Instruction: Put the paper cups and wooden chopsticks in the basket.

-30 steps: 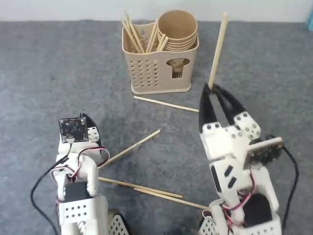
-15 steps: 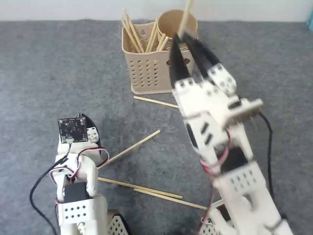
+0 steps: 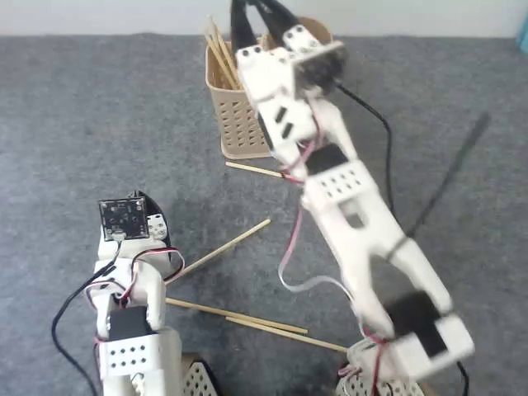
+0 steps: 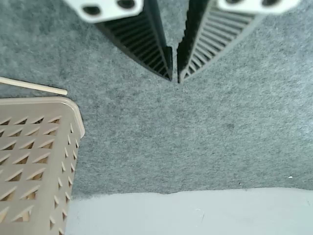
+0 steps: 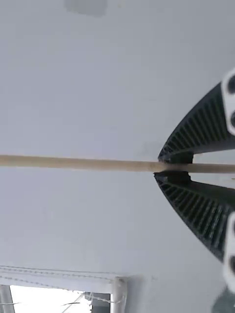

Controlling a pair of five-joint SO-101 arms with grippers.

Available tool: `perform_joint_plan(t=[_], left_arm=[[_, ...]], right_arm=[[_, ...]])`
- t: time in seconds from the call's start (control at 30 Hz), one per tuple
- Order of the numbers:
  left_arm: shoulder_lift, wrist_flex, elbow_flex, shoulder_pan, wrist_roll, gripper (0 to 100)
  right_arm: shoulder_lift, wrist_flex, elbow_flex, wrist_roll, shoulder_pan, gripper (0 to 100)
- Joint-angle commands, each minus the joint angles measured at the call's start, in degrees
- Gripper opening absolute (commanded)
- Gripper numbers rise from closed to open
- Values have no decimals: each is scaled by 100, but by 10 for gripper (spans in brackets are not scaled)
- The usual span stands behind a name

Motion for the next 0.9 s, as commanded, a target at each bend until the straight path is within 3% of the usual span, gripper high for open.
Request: perform_joint_plan(t=[0.0, 0.23, 0.43, 0.53, 0.7, 0.87], left_arm=[[35, 0, -31, -35, 35, 15], [35, -9, -31, -35, 35, 16], [35, -9, -31, -18, 26, 16], [35, -9, -31, -18, 26, 16], [35, -9, -31, -18, 26, 16], [35, -9, -31, -18, 26, 16]], right_arm=[[576, -145, -809, -9, -57, 9], [1499, -171, -1310, 0, -75, 12], [1516, 40, -1292, 0, -75, 132], [1305, 549, -1284, -35, -75, 137], [585, 1947, -1275, -35, -66, 137], [-716, 4444, -1275, -457, -48, 137]])
